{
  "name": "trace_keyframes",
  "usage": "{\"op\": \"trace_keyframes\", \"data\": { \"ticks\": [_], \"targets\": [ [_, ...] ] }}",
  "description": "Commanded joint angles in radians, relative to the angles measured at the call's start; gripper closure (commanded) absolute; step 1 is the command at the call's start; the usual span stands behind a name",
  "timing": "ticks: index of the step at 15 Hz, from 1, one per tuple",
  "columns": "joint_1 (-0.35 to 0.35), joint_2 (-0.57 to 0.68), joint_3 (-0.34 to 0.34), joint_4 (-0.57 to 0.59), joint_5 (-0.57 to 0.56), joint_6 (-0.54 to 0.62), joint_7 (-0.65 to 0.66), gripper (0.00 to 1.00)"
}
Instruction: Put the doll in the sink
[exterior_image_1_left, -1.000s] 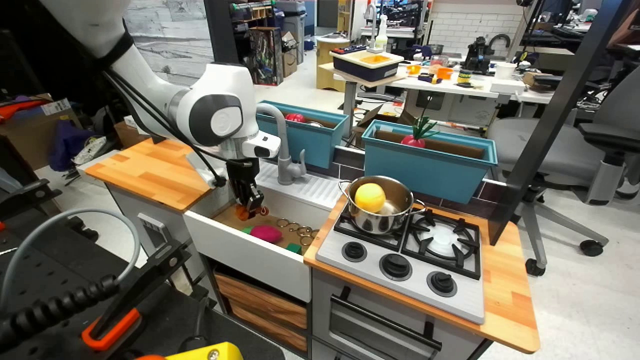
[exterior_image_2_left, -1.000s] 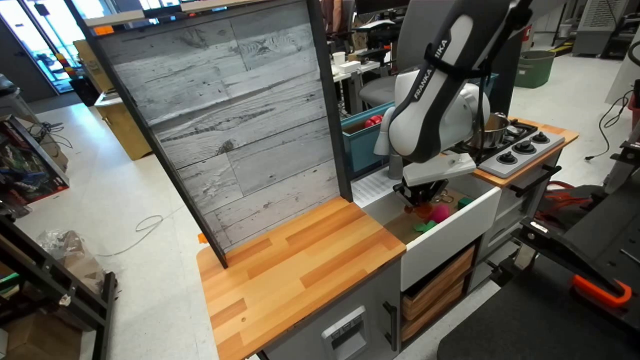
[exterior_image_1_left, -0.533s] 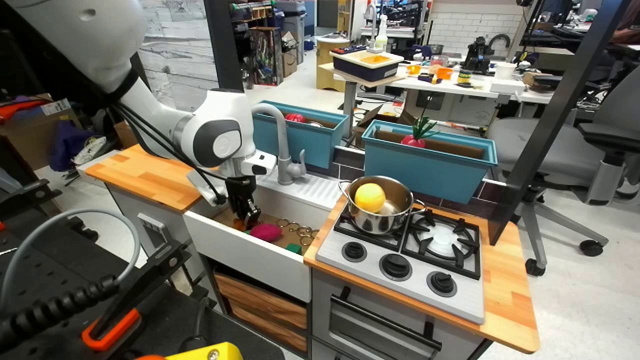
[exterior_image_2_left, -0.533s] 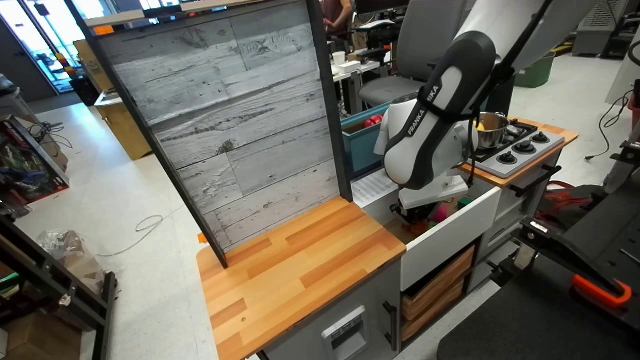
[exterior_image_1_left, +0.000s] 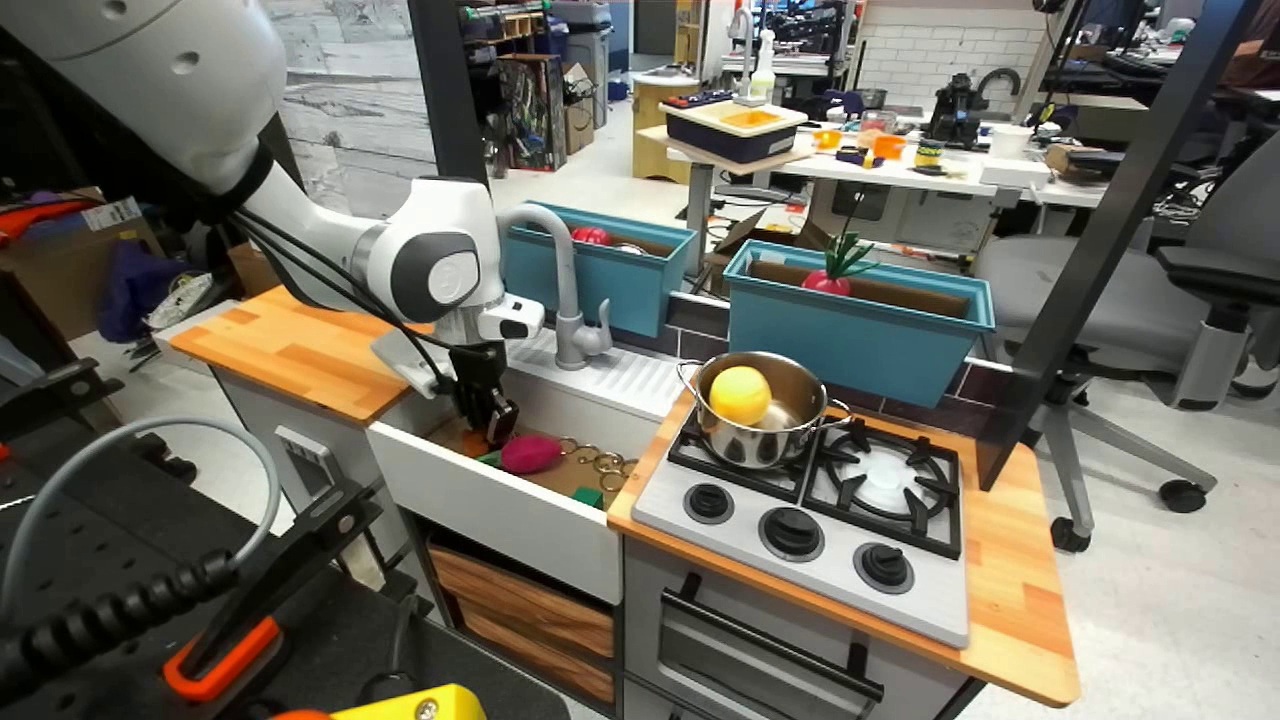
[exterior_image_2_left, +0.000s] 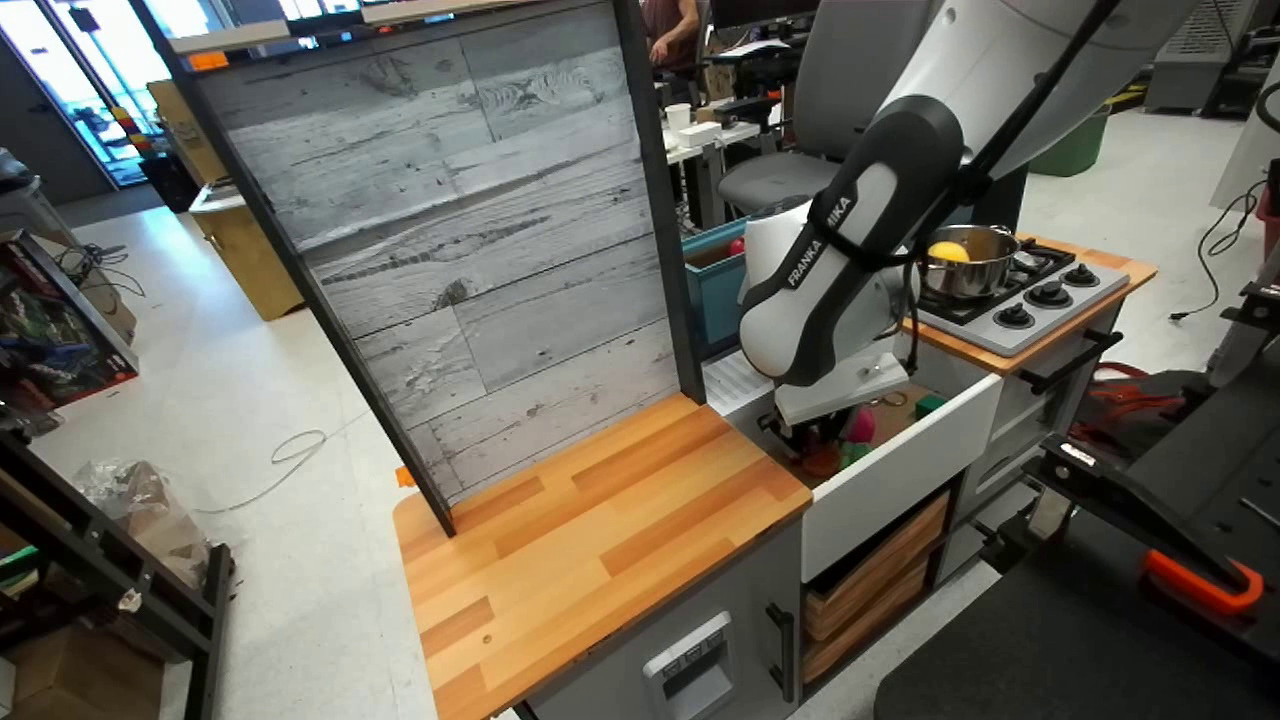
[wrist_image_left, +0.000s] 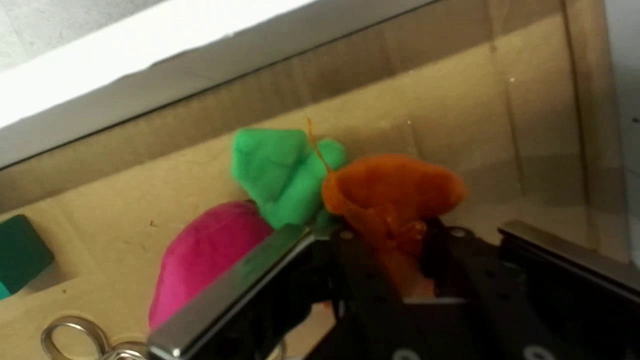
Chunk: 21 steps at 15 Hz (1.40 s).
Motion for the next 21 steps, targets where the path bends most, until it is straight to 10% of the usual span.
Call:
{"op": "trace_keyframes", "data": {
  "ticks": [1, 7, 21],
  "targets": [
    [0.004, 0.001, 0.010, 0.003, -0.018, 0.001, -0.024, 0.41],
    [0.016, -0.015, 0.020, -0.026, -0.011, 0.034, -0.063, 0.00],
    [0.006, -0.416, 0.074, -0.642, 0.008, 0.306, -0.122, 0.00]
  ]
}}
